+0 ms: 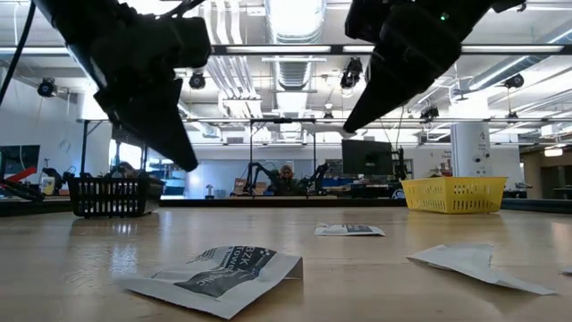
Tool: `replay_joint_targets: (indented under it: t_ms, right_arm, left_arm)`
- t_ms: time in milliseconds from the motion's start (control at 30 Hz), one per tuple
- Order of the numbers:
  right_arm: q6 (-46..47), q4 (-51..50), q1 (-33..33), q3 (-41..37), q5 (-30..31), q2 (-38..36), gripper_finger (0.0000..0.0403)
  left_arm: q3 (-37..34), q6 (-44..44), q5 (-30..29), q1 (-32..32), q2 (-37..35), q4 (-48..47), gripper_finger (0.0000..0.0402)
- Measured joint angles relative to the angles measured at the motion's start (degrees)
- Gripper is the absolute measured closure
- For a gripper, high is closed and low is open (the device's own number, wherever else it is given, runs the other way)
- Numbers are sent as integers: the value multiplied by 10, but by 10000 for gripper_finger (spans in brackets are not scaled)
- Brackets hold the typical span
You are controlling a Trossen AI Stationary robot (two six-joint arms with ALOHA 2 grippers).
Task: Pick & Place First Aid Supplies
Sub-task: Put the green bandage into the black bin
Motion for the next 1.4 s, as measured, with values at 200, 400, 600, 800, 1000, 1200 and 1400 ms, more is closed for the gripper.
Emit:
replay_joint_targets:
  t_ms: [200, 400, 600, 800, 1000, 1200, 1400]
  right_arm:
    - [-49, 57, 42, 35, 12, 76, 394]
    - [-110, 56, 66, 107, 51, 148, 394]
    - [-151, 50, 83, 163, 52, 173, 394]
    - [-152, 44, 88, 177, 52, 170, 394]
    - [-151, 44, 88, 175, 52, 170, 394]
    - [-150, 43, 89, 170, 52, 170, 394]
    - [-154, 42, 89, 170, 52, 170, 394]
  left_arm:
    - [1, -20, 34, 1, -5, 59, 274]
    - [0, 8, 152, 1, -5, 144, 239]
    - [0, 3, 156, 3, -5, 146, 239]
    - [1, -2, 155, 4, -5, 165, 238]
    - [2, 43, 154, 4, -5, 225, 238]
    - [2, 55, 146, 9, -5, 245, 241]
    - [2, 60, 145, 12, -5, 245, 287]
